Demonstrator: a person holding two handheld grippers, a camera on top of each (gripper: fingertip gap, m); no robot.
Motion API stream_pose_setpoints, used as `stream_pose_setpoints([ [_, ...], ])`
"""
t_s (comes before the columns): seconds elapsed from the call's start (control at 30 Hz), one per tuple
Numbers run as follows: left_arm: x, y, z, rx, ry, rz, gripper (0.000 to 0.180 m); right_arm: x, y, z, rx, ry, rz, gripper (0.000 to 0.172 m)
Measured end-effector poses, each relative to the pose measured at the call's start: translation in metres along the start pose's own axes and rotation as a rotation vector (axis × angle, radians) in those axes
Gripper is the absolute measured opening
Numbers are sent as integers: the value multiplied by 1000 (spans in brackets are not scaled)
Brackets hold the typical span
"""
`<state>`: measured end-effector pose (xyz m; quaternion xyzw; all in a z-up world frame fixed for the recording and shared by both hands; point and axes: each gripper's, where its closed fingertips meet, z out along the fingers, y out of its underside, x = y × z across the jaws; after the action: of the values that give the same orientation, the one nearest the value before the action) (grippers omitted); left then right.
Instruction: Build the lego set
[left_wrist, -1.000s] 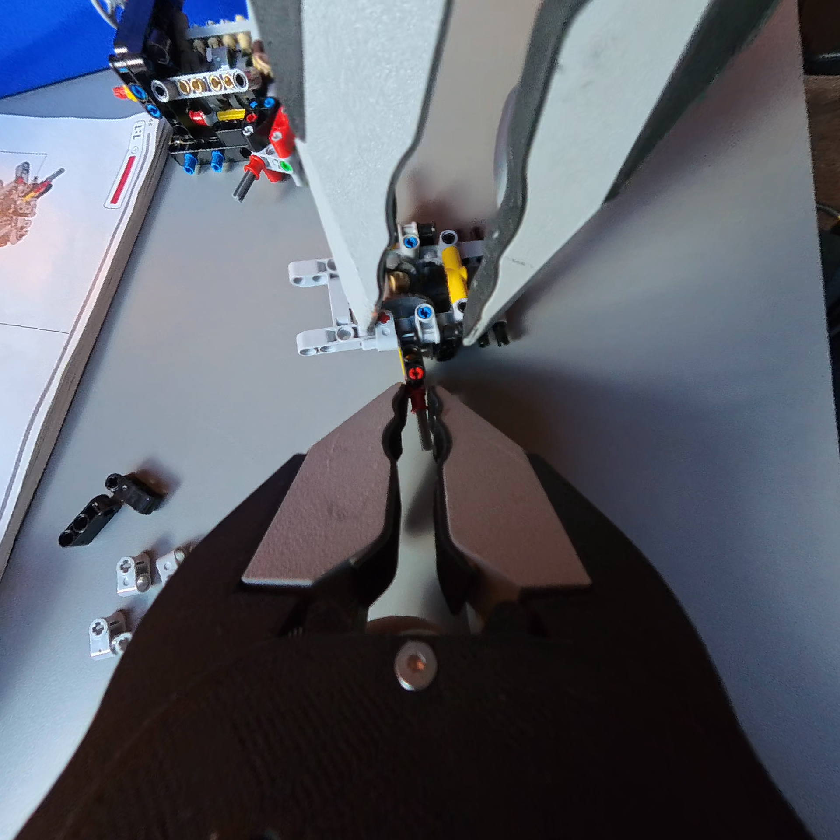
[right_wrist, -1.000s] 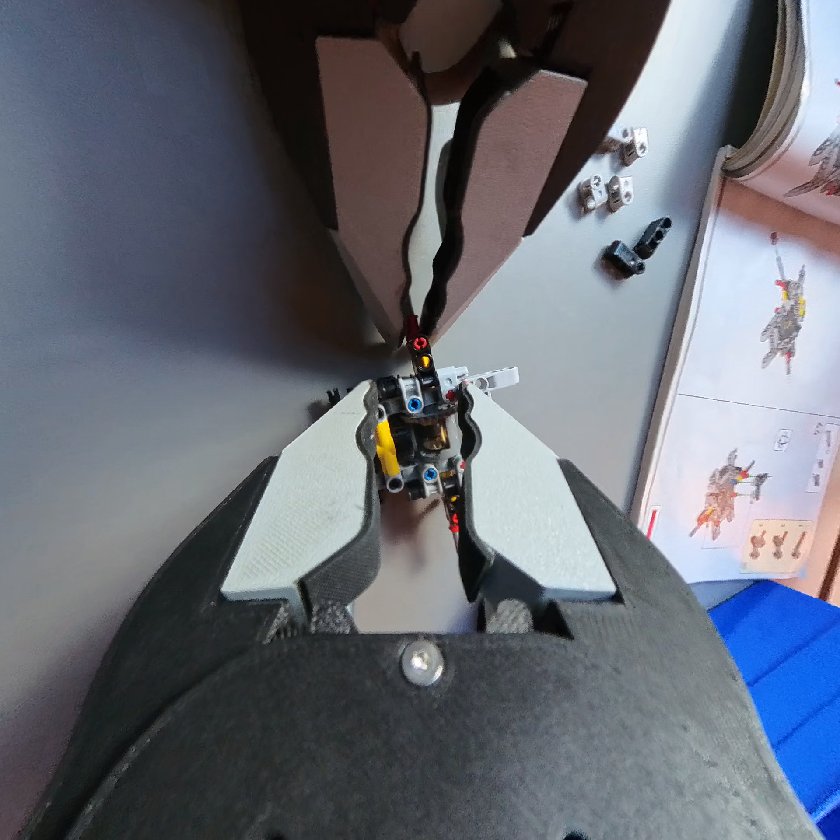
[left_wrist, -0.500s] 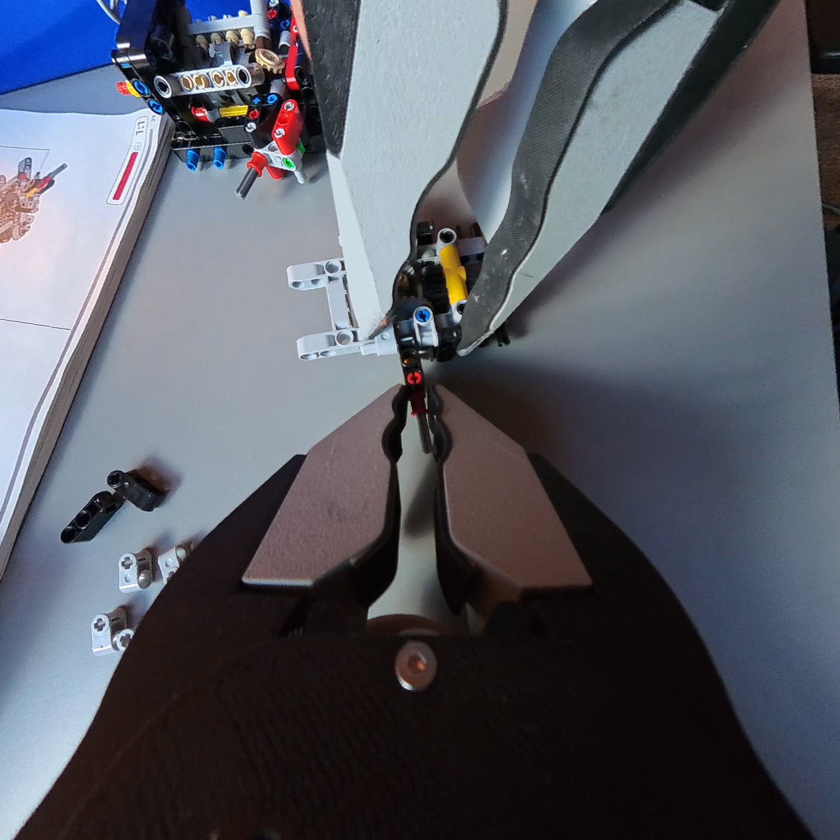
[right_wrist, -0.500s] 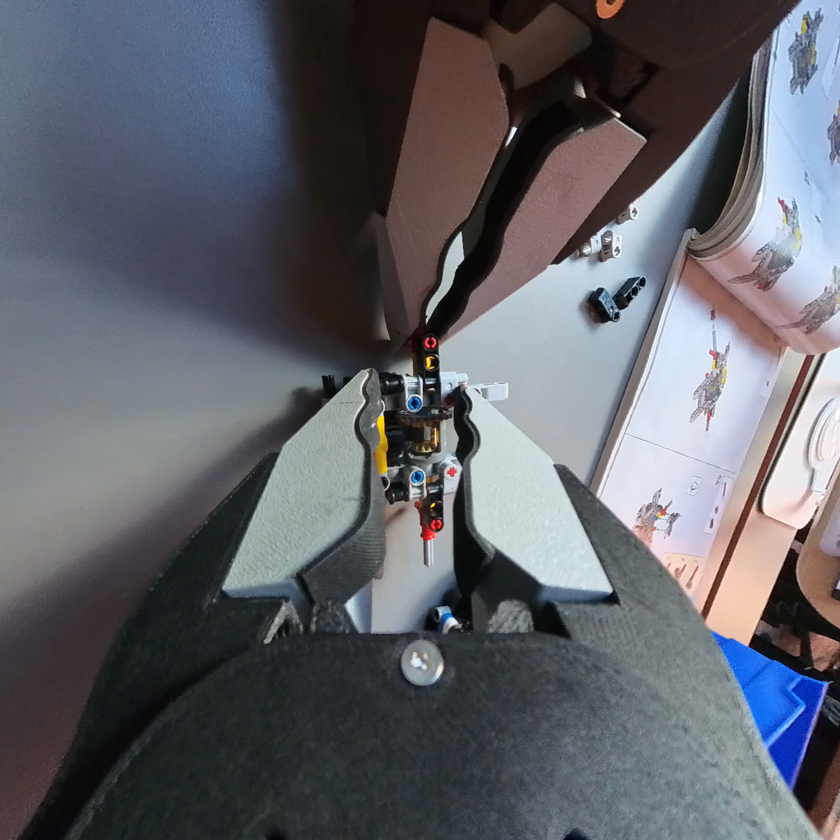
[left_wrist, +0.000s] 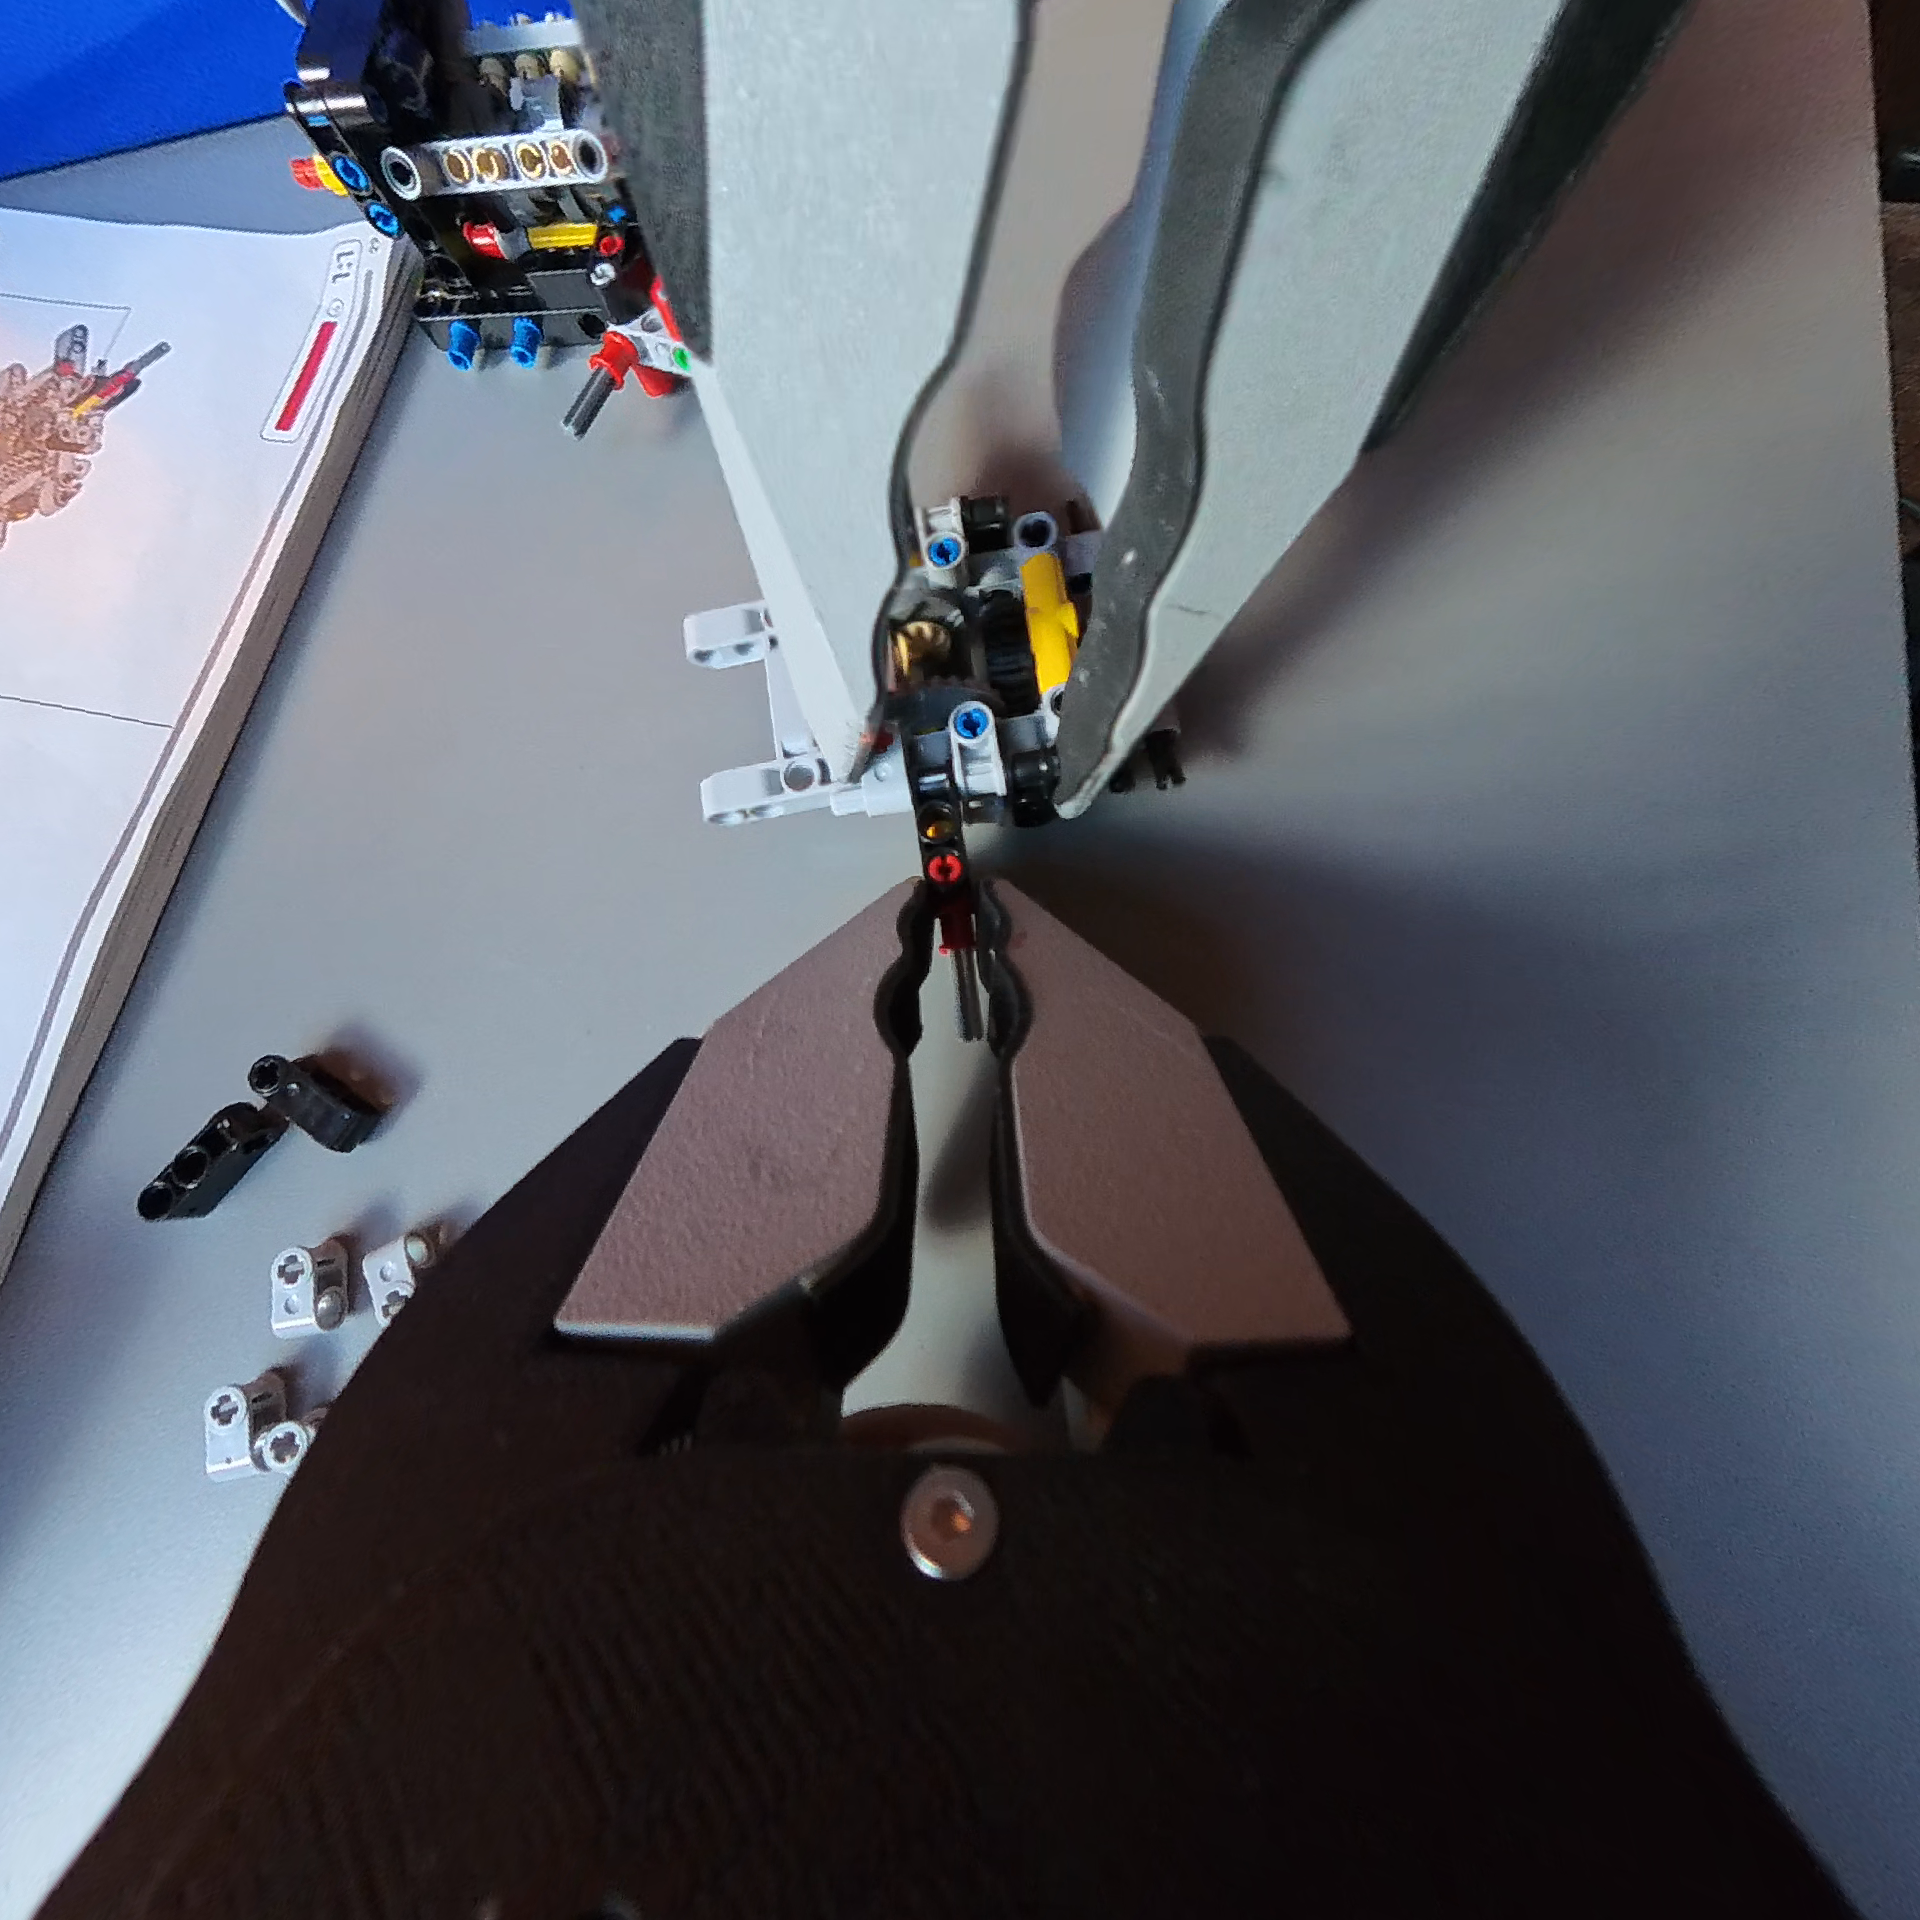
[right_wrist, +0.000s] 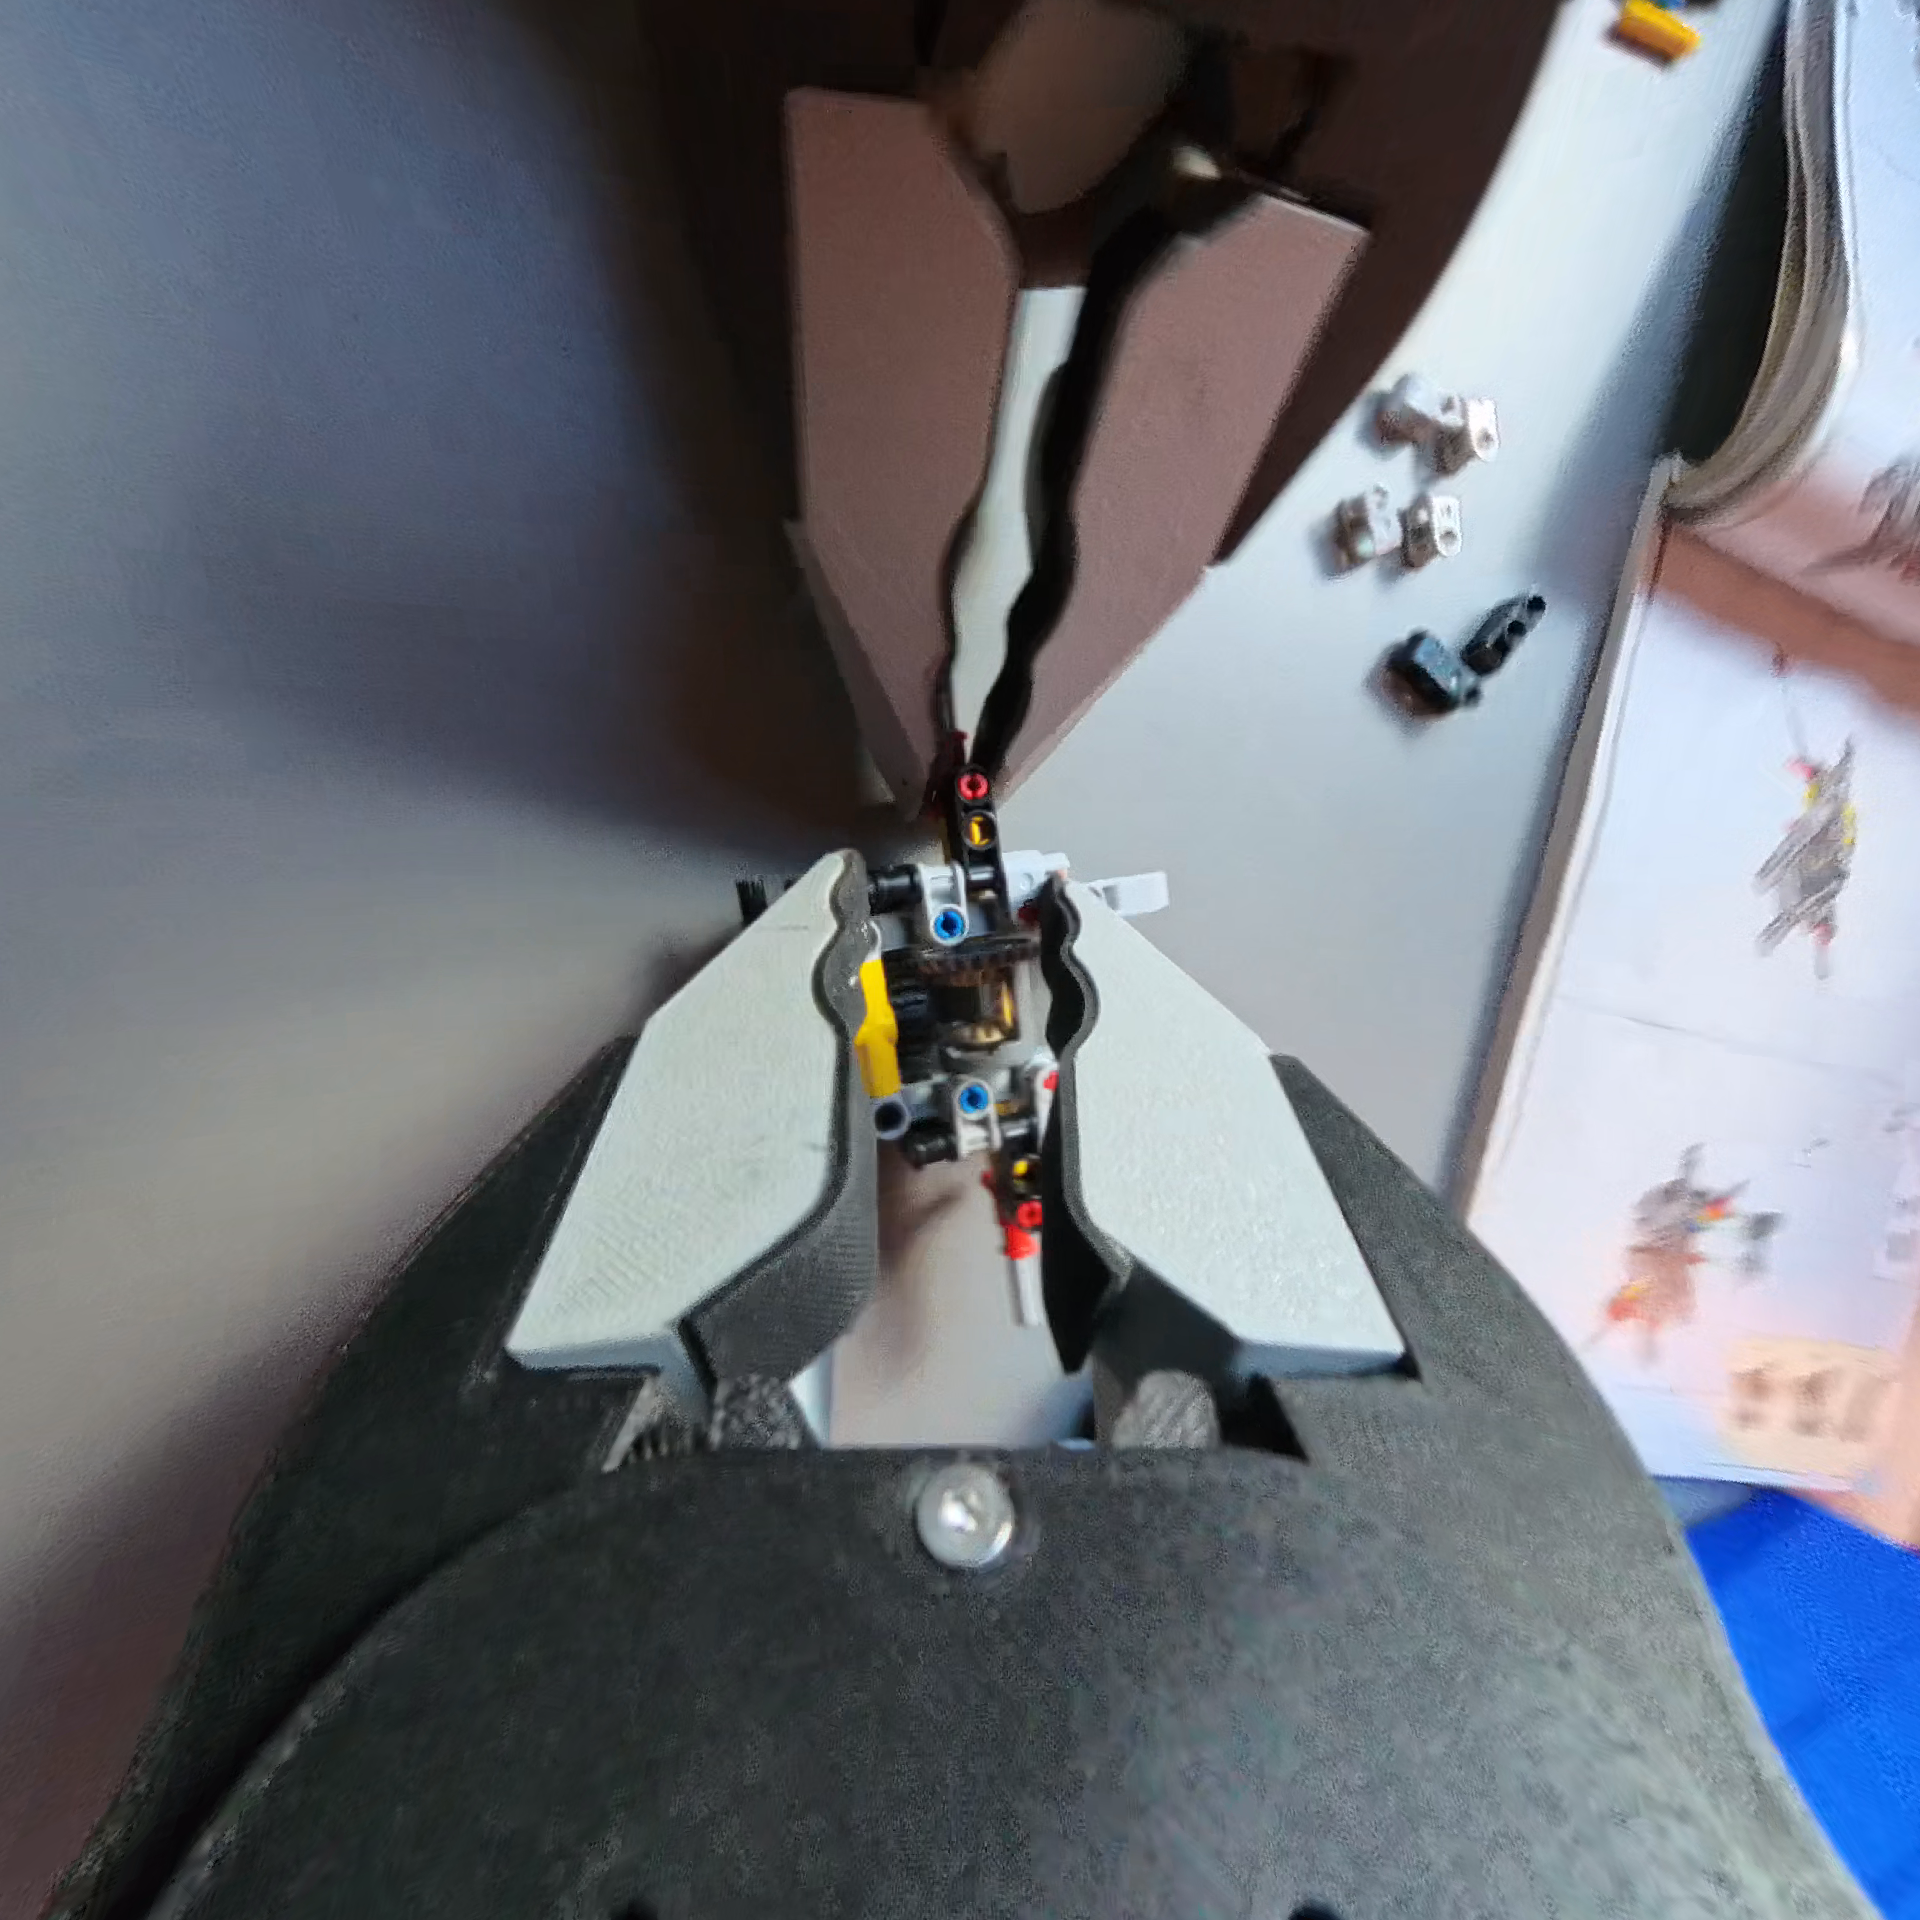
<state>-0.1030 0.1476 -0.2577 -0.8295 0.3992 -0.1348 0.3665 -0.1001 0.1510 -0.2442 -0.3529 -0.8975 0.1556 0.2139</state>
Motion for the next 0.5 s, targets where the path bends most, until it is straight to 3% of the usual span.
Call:
stream_pose_setpoints([
  [0.1,1,-1,1,5,6,4,5,-1,0,-2,58,-4,127,32],
  [0.3,2,-1,1,7,-7,26,6,-3,0,-3,65,-20,80,33],
  [0.43,1,-1,1,7,-20,30,6,1,0,-10,9,29,-51,44],
  [0.5,1,-1,1,7,-14,25,6,-1,0,-11,-10,36,-77,39],
])
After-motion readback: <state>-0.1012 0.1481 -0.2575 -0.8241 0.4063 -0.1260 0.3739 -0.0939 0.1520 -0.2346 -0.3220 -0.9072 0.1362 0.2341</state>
